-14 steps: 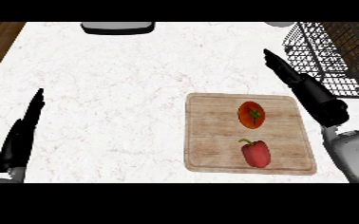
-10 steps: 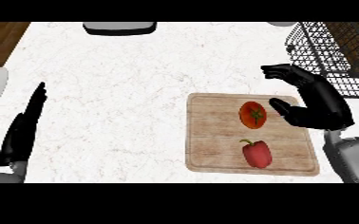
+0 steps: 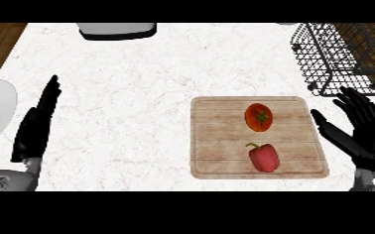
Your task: Pick the tomato from the cutting board and place it in the tiered basket
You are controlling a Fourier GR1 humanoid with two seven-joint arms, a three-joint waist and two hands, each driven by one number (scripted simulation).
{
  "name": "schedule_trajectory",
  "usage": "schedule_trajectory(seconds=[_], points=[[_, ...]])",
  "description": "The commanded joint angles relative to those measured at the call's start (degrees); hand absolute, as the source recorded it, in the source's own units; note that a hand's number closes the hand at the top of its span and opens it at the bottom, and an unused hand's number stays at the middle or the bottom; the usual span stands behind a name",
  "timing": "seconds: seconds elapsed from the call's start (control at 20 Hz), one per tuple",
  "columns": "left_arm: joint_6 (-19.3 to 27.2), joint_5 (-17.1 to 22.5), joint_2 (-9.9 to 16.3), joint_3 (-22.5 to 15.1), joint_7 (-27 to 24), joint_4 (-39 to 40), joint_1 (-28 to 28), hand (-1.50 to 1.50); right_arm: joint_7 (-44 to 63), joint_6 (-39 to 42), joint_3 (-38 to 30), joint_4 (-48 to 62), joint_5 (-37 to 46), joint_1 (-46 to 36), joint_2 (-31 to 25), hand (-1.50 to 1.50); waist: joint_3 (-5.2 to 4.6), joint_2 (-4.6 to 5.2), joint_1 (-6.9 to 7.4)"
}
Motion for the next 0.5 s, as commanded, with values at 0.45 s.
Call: schedule_trajectory(seconds=[0.45], points=[[-1.95,-1.01,-0.61,-0.96,6.55,-3.9,-3.92,0.0,23.75,9.62,3.13,-25.61,8.67,16.18,-23.28,-1.5,-0.35,0.21,2.87]])
